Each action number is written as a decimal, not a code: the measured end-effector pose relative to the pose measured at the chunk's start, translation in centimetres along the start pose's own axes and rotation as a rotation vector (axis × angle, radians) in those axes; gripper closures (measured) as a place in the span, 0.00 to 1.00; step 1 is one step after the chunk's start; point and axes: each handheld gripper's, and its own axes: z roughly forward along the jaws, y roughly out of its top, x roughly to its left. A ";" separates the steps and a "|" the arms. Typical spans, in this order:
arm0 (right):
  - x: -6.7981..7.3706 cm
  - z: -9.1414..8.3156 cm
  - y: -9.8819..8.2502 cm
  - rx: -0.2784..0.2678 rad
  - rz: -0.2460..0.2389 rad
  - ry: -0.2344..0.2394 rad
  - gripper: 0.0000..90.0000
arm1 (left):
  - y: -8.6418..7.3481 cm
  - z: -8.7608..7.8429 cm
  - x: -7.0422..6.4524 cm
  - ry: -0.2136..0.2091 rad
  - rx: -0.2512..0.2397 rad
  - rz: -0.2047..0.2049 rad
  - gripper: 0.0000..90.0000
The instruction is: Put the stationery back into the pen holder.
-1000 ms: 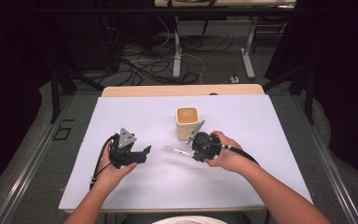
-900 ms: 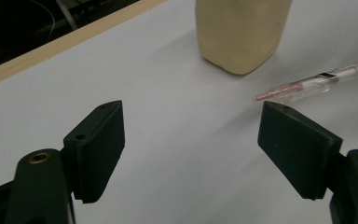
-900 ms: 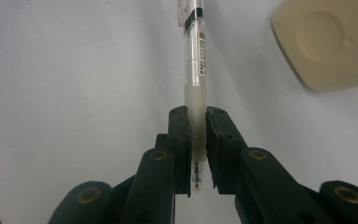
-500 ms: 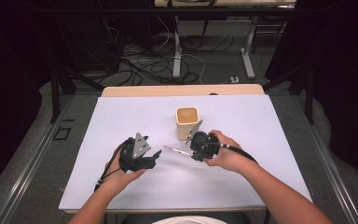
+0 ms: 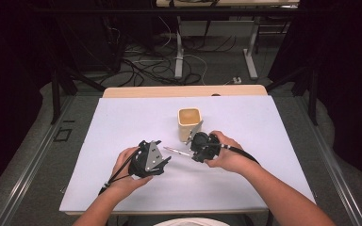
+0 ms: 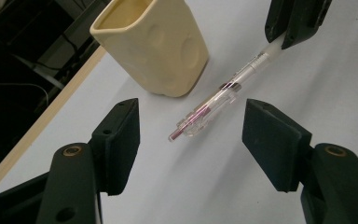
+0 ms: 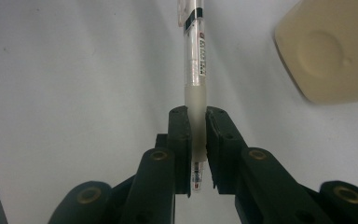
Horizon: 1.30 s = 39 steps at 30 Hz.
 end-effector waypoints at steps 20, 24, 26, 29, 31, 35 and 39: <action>0.2 -0.1 0.8 0.006 0.012 0.030 0.90 | 0.5 0.4 -1.2 -0.018 0.006 0.097 0.48; 0.2 -0.4 1.1 0.013 0.022 0.038 0.90 | 0.6 0.5 -1.3 -0.024 0.003 0.101 0.48; 0.1 -0.5 1.2 0.018 0.030 0.055 0.90 | 0.7 0.5 -1.4 -0.026 0.007 0.100 0.48; 0.0 -0.7 1.5 0.022 0.037 0.063 0.90 | 0.7 0.6 -1.4 -0.029 0.010 0.100 0.48; 0.0 -0.8 1.6 0.021 0.039 0.069 0.90 | 0.7 0.6 -1.4 -0.027 0.009 0.104 0.48; 0.0 -0.8 1.6 0.017 0.054 0.071 0.90 | 0.7 0.6 -1.3 -0.021 0.004 0.086 0.48; -0.2 -0.7 1.3 -0.007 0.088 0.075 0.90 | 0.6 0.5 -1.0 -0.019 0.010 0.065 0.47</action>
